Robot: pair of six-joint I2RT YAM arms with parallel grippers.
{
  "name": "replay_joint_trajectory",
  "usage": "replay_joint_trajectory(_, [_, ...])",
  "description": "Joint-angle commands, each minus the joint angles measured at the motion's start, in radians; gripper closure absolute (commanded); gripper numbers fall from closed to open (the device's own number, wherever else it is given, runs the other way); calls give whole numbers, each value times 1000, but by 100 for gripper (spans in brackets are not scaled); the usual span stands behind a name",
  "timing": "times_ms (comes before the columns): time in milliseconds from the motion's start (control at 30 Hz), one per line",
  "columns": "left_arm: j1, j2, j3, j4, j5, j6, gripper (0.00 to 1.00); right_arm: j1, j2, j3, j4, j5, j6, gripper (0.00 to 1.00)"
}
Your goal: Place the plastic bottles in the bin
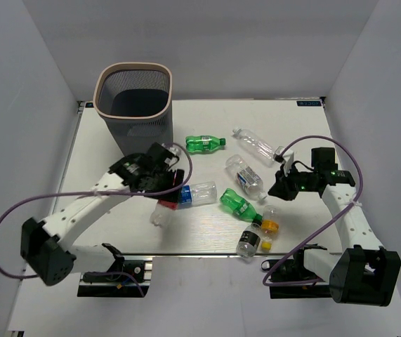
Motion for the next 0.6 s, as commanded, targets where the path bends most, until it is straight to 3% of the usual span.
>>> replay_joint_trajectory(0, [-25,-101,118,118,244,96,100,9,-3,7,-34,-93,-53,84])
replay_joint_trajectory(133, [-36,-115,228,278,420,116,100,20,22,27,-43,-113,-87,83])
replay_joint_trajectory(267, [-45,17,537,322,390,162,100,66,37,45,-26,-94,-87,75])
replay_joint_trajectory(367, [-19,127,699,367,262,185,100,89,51,59,-8,-77,-62,70])
replay_joint_trajectory(467, [25,224,847,388,33,215,100,112,66,79,17,-60,-21,66])
replay_joint_trajectory(567, [85,295,952,402,-165,215,100,141,69,88,41,-41,2,54])
